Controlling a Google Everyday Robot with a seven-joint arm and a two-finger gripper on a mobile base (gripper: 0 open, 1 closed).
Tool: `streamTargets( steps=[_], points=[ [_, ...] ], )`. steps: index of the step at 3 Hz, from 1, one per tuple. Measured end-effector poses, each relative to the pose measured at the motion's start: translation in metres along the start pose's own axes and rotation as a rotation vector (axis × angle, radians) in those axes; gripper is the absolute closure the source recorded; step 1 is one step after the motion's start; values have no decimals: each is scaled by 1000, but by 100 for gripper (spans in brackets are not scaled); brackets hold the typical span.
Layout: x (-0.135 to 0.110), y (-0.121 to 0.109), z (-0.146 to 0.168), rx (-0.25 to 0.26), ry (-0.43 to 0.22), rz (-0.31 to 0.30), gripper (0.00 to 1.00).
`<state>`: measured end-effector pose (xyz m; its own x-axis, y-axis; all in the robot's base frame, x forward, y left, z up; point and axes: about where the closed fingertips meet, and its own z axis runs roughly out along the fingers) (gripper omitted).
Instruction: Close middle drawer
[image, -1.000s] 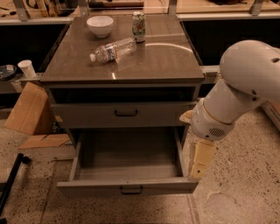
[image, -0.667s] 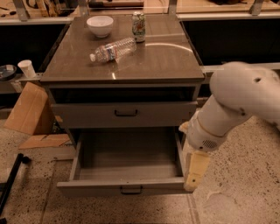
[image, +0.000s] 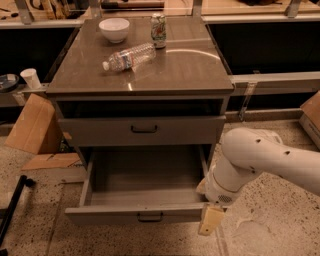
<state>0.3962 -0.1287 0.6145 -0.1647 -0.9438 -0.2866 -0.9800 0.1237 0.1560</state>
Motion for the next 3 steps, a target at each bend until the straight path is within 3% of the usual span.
streamTargets(
  steps=[1,3],
  points=[
    [12,0,52,-55,-38,26,49],
    [13,1,60,-69,-43,30,95]
  ],
)
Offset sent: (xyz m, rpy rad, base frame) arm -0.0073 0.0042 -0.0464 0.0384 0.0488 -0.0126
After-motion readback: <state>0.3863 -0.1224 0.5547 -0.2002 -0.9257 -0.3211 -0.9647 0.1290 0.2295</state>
